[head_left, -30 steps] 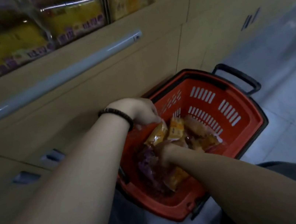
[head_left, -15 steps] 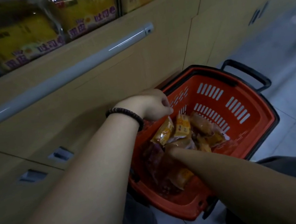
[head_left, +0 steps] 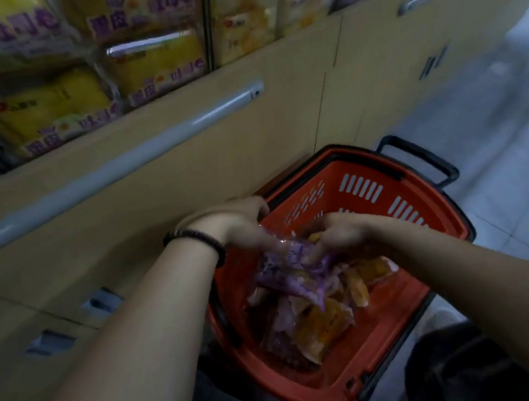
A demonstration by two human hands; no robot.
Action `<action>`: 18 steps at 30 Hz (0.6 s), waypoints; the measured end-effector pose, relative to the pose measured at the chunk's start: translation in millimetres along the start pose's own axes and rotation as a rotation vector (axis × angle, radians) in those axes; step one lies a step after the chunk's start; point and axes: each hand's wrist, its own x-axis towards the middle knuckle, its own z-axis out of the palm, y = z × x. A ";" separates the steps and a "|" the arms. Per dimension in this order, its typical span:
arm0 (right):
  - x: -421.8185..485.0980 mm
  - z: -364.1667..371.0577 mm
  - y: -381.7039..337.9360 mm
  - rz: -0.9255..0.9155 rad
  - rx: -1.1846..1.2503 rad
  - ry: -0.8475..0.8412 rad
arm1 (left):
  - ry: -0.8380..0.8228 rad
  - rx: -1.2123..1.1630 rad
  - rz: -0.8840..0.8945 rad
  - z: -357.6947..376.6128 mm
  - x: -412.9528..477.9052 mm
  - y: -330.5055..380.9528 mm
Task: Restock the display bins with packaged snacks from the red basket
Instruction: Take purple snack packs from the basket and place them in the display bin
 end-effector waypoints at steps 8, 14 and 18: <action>-94.9 -57.3 -8.0 -0.349 0.224 0.328 | 0.067 -0.564 0.173 2.4 6.4 29.4; -125.4 -55.2 -20.1 -0.520 0.071 1.042 | 0.434 -0.716 0.122 -28.4 -18.5 74.0; -153.1 -41.5 -38.0 -0.631 -0.035 1.146 | 0.556 -0.876 0.312 -39.6 -37.0 107.1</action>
